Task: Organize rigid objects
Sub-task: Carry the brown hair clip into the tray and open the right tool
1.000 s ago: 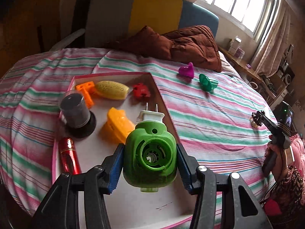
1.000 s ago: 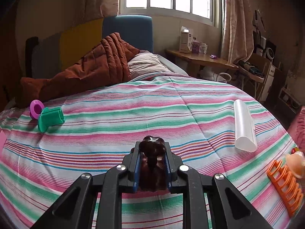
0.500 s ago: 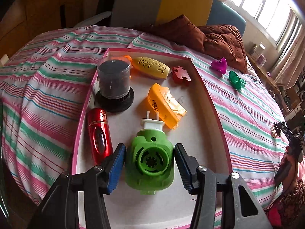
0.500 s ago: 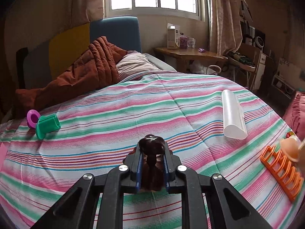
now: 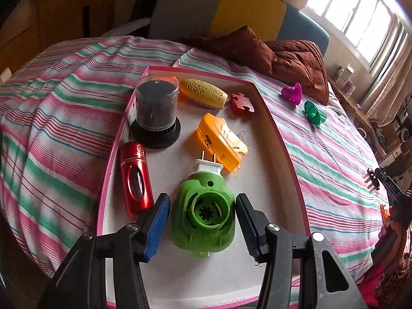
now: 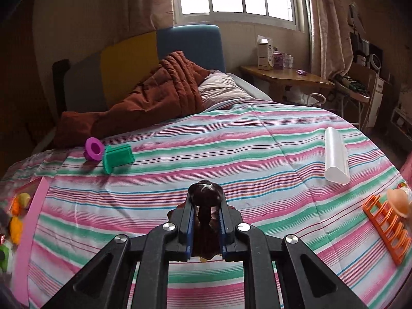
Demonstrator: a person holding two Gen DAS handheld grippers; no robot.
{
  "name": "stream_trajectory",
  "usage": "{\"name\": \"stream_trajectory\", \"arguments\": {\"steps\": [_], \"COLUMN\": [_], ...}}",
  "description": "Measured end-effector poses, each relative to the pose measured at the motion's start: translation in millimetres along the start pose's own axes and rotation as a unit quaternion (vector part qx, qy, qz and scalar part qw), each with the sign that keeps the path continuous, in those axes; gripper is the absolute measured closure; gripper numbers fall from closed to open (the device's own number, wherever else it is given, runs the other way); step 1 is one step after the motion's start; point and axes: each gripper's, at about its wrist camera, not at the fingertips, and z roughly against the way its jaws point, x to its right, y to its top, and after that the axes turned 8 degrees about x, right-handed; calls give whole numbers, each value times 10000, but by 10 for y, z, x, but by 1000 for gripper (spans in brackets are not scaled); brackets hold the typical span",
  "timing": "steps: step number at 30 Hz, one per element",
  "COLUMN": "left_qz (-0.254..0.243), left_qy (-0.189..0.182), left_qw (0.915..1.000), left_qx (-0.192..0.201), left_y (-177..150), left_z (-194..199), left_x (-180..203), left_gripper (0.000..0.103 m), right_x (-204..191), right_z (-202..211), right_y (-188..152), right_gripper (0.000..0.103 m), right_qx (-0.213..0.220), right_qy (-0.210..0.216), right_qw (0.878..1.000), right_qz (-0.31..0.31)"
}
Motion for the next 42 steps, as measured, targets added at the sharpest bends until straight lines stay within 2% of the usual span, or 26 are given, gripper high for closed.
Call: {"name": "stream_trajectory", "arguments": {"steps": [13,20,27,34,42], "left_qz": [51,-106,45,22,96], "left_qy": [-134,-180,-282,-286,-350], "left_qw": [9998,9994,9990,9986,9981], "left_qx": [162,290,330,446,489], "left_y": [-17,-43,-44,-62,-54], "left_z": [83,156,191,280,303], "left_x": [-18,2,-74,-137,-193], "left_gripper": [50,50,50,50,50], "right_x": [-971,-1712,-2525,-3060,-3440], "right_z": [275,390,365,216,-9], "right_y": [-66,-16,-23,-34,-114], "right_gripper": [88,88,88,88,88], "right_qx": [-271,-336,-498,-552,-516], "right_qy": [1228,2085,2786,2931,2783], "right_qw": [9920,9768,9551,9468,9416], "right_qz": [140,353,871,1206,1827]}}
